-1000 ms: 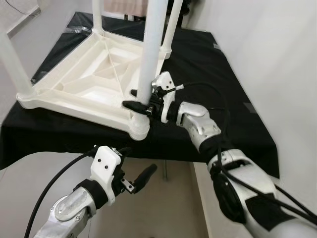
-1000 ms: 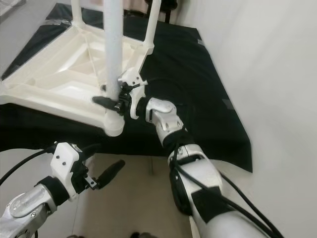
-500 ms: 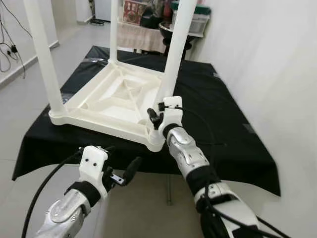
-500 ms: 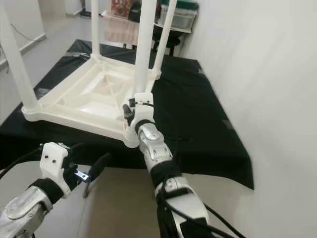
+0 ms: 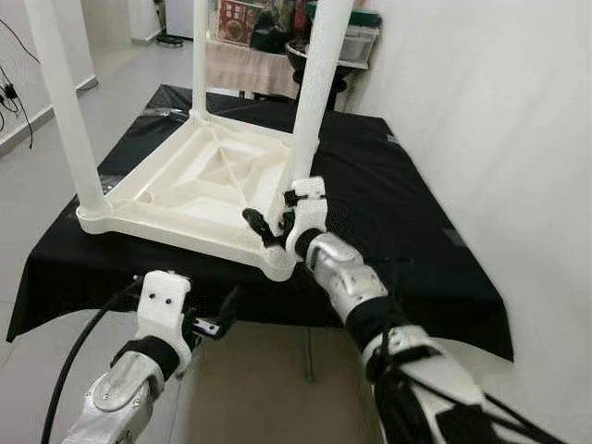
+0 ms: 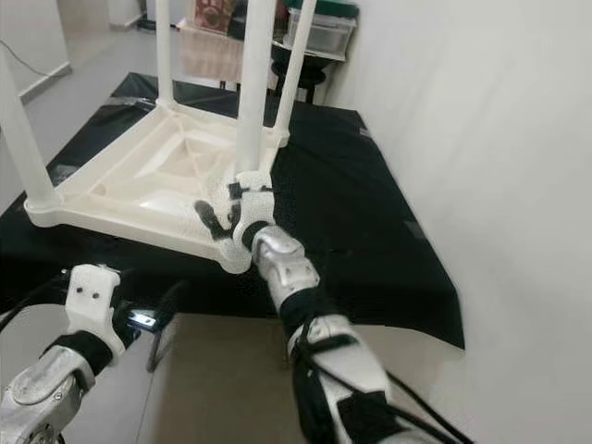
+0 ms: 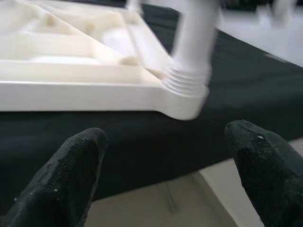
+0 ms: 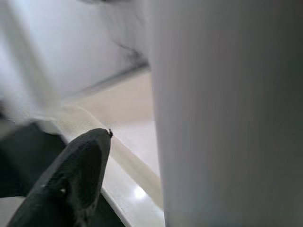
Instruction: Building children table
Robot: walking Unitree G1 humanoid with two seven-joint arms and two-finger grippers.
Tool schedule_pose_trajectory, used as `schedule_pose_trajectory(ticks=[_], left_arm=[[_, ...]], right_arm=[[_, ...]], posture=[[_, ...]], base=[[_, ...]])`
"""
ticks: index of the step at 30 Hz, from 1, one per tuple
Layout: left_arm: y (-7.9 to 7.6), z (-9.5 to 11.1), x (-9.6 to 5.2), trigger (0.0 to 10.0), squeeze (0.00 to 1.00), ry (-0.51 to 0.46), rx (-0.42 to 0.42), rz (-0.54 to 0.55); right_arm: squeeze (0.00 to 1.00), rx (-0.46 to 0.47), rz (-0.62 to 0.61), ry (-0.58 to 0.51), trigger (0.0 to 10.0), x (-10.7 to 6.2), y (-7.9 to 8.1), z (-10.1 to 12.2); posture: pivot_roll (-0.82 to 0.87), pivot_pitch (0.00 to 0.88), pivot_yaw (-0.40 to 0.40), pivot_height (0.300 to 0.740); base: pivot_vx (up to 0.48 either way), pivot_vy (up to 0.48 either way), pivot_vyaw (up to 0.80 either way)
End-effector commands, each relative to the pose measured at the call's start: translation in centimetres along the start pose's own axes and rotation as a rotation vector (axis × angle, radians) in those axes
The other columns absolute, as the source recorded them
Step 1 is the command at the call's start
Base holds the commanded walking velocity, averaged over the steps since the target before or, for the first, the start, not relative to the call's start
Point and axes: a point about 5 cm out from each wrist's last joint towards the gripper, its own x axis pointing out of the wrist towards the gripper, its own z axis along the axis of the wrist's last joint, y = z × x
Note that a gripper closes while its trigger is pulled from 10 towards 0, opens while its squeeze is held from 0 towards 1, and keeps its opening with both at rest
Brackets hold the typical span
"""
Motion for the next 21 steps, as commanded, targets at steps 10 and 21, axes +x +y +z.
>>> schedule_pose_trajectory(ticks=[10, 21], left_arm=[[-0.4, 0.0, -0.1, 10.0, 0.0, -0.038, 0.099, -0.01], [-1.0, -0.1, -0.5, 10.0, 0.0, -0.041, 0.138, -0.031]], right_arm=[[0.0, -0.06, 0.309, 0.122, 9.5, -0.4, 0.6, -0.6], [0.0, -0.032, 0.381, 0.099, 0.0, -0.7, 0.1, -0.1]], posture=[[0.13, 0.033, -0.199, 0.74], [0.13, 0.044, -0.193, 0.74]], base=[[0.0, 0.0, 0.0], [0.0, 0.0, 0.0]])
